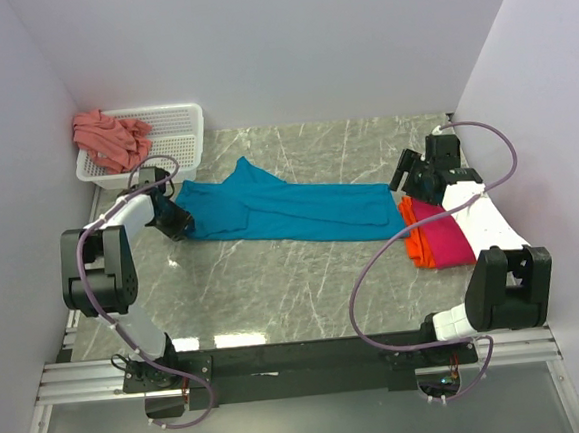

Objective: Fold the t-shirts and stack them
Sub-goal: Flatten the tshirt out

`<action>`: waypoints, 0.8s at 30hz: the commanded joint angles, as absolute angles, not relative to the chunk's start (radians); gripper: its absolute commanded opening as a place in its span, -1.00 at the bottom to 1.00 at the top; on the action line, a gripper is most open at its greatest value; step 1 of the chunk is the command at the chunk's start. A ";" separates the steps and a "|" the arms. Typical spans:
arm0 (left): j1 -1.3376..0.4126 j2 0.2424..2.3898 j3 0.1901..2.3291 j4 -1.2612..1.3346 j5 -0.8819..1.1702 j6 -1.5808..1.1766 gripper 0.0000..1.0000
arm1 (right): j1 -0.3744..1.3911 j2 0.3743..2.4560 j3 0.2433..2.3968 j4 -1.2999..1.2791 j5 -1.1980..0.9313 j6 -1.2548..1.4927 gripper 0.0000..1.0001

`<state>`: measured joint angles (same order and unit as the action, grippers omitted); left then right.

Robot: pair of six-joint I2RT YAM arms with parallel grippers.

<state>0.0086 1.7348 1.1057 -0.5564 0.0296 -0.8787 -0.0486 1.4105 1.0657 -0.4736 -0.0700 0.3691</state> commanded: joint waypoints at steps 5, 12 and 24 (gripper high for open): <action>-0.020 1.740 1.170 -0.529 0.075 -0.885 -0.40 | -0.052 1.396 1.077 -0.468 -0.038 0.367 0.65; -0.025 1.733 1.198 -0.558 0.091 -0.882 -0.34 | -0.054 1.390 1.075 -0.471 -0.035 0.364 0.65; -0.031 1.789 1.226 -0.584 0.034 -0.897 -0.47 | -0.054 1.407 1.074 -0.479 -0.029 0.360 0.65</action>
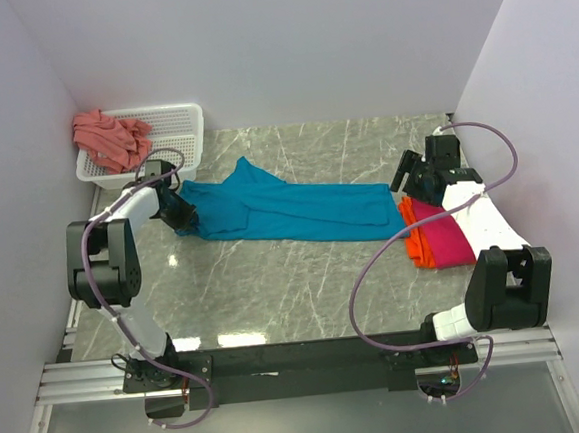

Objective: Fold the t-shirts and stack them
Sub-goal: Flatten the tshirt out

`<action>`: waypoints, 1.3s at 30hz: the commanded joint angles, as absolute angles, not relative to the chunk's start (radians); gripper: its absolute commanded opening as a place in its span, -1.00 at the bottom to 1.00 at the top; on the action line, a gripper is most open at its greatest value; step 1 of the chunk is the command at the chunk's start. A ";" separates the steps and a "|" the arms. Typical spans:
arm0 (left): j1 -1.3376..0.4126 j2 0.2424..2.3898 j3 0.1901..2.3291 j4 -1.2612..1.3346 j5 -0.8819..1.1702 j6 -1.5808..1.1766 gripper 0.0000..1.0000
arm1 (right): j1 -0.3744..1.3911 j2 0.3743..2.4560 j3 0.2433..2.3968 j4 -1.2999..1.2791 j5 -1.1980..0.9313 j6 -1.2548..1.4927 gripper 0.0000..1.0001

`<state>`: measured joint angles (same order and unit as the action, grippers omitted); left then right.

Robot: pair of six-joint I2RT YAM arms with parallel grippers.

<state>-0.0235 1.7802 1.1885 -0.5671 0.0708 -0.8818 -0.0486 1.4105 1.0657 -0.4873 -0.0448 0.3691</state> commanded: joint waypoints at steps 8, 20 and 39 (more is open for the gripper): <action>-0.035 1.721 1.244 -0.643 -0.031 -0.896 -0.99 | -0.054 1.413 1.074 -0.486 -0.034 0.357 0.64; -0.028 1.465 1.149 -0.830 -0.123 -0.865 -0.99 | -0.005 1.296 0.931 -0.525 -0.028 0.364 0.62; 0.023 1.445 0.965 -0.762 0.008 -0.841 -0.56 | 0.167 1.534 1.009 -0.451 -0.051 0.437 0.47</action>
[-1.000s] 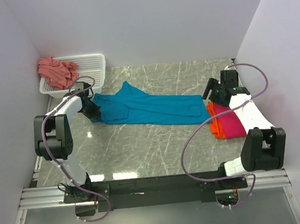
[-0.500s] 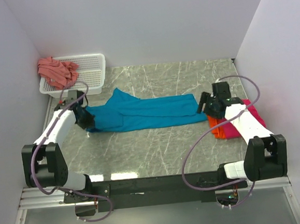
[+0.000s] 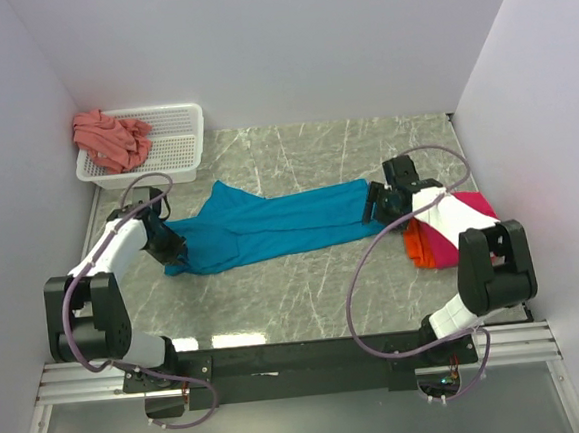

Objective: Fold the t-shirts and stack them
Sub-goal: Flatten the tshirt out

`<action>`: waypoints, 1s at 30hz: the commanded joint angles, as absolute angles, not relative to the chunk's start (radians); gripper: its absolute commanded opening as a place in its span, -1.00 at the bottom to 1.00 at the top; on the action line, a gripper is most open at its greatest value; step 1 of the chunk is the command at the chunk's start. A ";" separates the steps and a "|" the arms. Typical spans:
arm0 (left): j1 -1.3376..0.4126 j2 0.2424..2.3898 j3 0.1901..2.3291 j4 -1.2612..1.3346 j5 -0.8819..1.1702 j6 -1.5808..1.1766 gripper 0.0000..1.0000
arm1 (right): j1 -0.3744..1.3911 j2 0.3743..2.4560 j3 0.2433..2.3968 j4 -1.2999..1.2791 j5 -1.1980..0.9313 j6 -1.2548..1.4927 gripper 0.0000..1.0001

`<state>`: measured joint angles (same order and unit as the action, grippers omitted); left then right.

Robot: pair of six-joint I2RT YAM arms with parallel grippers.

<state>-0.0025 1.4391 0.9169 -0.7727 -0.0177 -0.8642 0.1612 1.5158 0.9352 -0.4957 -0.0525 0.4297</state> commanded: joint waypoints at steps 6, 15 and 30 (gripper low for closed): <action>0.041 1.477 0.999 -0.769 0.015 -0.830 -0.35 | 0.169 1.606 1.066 -0.443 -0.055 0.431 0.47; 0.046 1.512 1.035 -0.778 0.044 -0.813 -0.22 | 0.169 1.638 1.092 -0.445 -0.052 0.425 0.47; 0.046 1.569 1.081 -0.868 0.084 -0.776 -0.05 | 0.169 1.612 1.045 -0.443 -0.018 0.425 0.47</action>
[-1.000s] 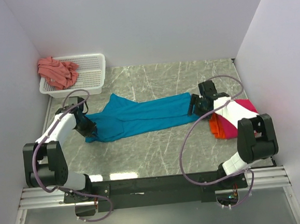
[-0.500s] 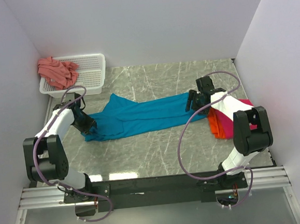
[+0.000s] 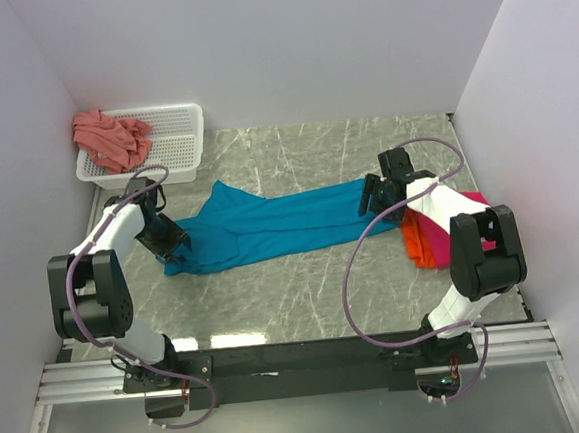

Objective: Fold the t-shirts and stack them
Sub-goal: Flatten the tshirt out

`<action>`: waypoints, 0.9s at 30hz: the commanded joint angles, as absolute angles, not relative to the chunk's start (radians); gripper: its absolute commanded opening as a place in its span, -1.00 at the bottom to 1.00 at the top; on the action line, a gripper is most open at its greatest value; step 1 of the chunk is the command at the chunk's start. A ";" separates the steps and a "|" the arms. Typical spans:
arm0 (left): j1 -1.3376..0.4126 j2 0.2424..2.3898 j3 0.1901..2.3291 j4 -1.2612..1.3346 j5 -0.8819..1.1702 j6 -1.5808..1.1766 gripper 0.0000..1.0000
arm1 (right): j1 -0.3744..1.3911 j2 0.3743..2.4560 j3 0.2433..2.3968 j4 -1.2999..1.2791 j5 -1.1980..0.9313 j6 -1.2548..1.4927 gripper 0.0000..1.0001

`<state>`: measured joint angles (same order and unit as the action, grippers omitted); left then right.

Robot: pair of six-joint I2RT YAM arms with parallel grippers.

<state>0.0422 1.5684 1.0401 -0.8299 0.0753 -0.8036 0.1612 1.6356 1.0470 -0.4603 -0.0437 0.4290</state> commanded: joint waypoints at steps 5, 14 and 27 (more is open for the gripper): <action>0.046 1.572 1.100 -0.888 0.095 -0.776 -0.05 | 0.169 1.611 1.035 -0.446 -0.008 0.423 0.47; 0.044 1.566 1.101 -0.908 0.066 -0.775 -0.03 | 0.169 1.612 1.017 -0.440 -0.002 0.417 0.47; 0.037 1.598 1.072 -0.862 0.081 -0.775 -0.79 | 0.169 1.594 1.008 -0.456 0.037 0.417 0.47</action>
